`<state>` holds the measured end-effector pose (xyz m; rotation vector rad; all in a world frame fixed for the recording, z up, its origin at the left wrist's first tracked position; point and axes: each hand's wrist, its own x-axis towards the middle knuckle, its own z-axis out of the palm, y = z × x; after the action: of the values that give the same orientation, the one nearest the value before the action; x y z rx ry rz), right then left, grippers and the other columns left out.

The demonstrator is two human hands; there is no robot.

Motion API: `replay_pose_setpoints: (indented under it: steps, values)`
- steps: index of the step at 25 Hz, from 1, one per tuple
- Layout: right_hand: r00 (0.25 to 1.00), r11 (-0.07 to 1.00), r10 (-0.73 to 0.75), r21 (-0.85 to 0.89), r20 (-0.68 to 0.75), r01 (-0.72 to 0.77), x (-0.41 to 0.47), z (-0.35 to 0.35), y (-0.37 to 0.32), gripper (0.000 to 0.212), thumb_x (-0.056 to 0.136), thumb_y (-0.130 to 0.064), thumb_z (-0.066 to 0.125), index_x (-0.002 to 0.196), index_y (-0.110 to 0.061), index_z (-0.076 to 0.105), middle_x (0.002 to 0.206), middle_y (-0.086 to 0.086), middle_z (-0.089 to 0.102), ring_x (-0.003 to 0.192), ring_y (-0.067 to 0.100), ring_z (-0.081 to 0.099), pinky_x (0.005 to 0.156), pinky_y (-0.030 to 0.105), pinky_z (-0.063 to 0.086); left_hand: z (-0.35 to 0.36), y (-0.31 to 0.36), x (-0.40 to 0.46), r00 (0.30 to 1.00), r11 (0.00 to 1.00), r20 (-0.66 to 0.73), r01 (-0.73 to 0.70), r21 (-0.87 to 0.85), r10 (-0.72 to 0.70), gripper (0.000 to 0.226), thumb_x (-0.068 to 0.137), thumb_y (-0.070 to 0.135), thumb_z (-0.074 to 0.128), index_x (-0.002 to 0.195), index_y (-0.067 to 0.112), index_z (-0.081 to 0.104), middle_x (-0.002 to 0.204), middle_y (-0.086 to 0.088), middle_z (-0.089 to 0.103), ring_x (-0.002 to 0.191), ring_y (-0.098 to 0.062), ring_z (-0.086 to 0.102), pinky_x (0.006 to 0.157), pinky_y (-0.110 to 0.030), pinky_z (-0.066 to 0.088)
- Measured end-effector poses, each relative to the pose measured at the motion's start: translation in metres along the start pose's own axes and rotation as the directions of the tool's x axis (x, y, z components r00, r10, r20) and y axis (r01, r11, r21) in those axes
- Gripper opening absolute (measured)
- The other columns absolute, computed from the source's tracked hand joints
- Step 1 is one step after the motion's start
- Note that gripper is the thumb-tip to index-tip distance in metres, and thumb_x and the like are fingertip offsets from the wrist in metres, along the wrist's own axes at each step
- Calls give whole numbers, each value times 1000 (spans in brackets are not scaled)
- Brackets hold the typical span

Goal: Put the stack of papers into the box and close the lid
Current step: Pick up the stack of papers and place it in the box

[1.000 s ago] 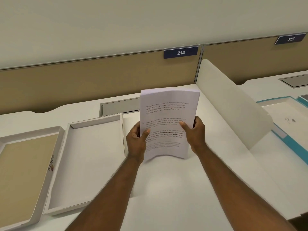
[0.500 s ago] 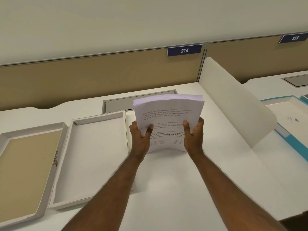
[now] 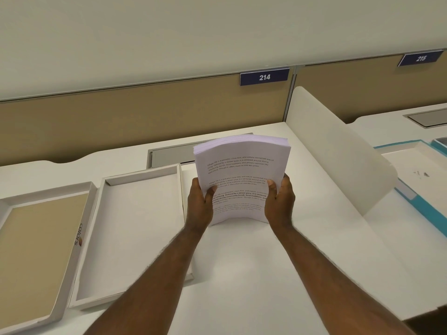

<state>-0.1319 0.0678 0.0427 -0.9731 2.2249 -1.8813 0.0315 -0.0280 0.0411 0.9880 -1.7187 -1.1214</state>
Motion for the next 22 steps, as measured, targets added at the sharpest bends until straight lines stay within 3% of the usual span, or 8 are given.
replay_pose_setpoints:
  steps: [5,7,9,12,17,22]
  values:
    - [1000,1000,-4,-16,27,5,-5,-3,7,31,99,-12,45,127,0,47,116,15,61,98,22,58,82,34,53,8,0,-5,1000,1000,-25,15,-17,-15,22,99,17,48,115,25,34,111,7,55,94,-1,59,65,-2,50]
    - [998,1000,3,-7,65,-3,-7,-3,7,30,99,-14,45,125,1,45,114,16,61,95,24,58,81,36,53,11,0,-4,1000,998,12,28,-51,-28,21,101,17,45,114,22,29,118,2,56,97,-7,62,72,-10,55]
    - [996,1000,27,1,90,-27,-5,-1,6,30,99,-13,44,126,1,43,115,17,60,98,27,58,81,35,51,13,3,-3,998,996,55,46,-71,-42,21,101,17,43,116,18,28,123,-5,55,106,-21,62,81,-30,60]
    - [993,999,53,-16,106,-52,2,-4,6,29,98,-9,44,126,-1,45,114,16,61,96,25,58,79,31,48,4,6,2,992,994,86,93,-53,-88,28,100,18,46,126,10,36,125,-6,58,112,-28,61,89,-44,57]
    - [987,998,19,-68,162,-8,3,-12,9,25,99,-14,45,120,0,49,111,14,63,94,26,60,77,36,53,-19,0,5,979,993,172,96,75,-108,36,98,19,52,133,9,48,128,-7,63,115,-26,61,97,-49,52]
    - [982,992,32,-124,184,-9,2,-14,4,25,97,-7,46,120,3,48,113,19,63,100,34,60,79,34,48,-19,4,0,975,982,197,72,173,-106,30,100,17,47,128,7,45,128,-8,62,116,-28,61,94,-40,55]
